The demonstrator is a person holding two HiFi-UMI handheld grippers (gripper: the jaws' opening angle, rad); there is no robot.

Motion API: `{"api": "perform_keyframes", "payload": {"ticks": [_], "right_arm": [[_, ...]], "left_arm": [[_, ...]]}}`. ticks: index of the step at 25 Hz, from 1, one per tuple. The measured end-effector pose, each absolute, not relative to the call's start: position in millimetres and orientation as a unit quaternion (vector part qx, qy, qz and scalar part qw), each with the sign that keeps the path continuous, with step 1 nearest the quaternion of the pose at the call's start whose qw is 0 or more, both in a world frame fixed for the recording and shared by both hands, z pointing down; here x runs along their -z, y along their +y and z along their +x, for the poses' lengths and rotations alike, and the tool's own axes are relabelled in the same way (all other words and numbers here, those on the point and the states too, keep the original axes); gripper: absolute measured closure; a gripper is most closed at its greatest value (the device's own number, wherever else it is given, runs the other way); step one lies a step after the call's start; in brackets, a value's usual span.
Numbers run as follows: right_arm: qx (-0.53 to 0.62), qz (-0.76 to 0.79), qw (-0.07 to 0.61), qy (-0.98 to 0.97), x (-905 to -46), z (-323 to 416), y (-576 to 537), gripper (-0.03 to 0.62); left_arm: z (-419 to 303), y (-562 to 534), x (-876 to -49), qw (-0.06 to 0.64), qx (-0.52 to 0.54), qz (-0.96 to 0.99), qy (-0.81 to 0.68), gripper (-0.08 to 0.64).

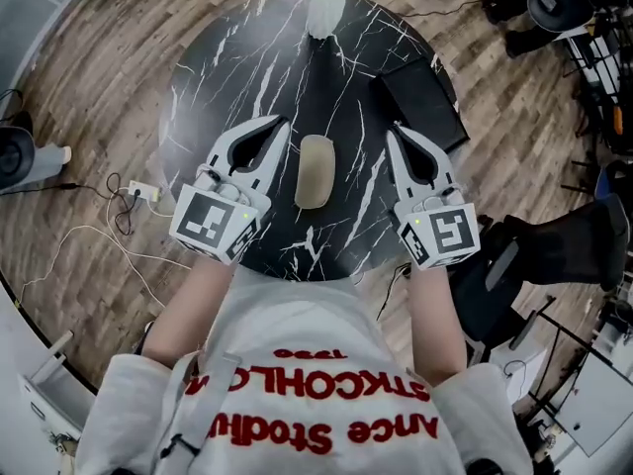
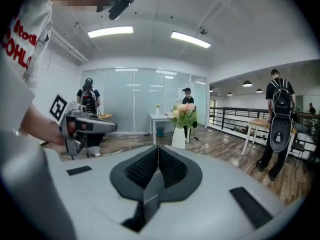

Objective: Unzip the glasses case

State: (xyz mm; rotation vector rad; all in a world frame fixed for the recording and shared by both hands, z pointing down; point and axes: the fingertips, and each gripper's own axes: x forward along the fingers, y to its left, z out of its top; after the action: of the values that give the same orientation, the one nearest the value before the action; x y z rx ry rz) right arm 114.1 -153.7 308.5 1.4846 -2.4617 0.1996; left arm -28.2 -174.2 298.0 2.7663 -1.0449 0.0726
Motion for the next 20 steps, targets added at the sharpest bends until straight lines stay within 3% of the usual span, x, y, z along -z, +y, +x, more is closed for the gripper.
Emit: {"api": "perform_keyframes", "payload": {"ticks": [6,12,20], "right_arm": [[-0.098,0.468,0.176,-0.860,-371.2,114.6,-163.9,0.577],[-0.128,0.377,0.269,-0.877,-446.7,99.1,-171.9,0.577],[-0.016,0.166,0.442,-0.881,-531.5,76.9,-166.4,0.577]], "left_arm": [[-2.6,-178.3,-348.4,0.089,-0.072,0.938,-0.327,0.552],[15.4,-177.4,-399.5,0.112,-0.116,0.939,-0.304,0.552],[35.5,-162.7,-470.8,0.182,-0.195,0.922,-0.281,0.552]]}}
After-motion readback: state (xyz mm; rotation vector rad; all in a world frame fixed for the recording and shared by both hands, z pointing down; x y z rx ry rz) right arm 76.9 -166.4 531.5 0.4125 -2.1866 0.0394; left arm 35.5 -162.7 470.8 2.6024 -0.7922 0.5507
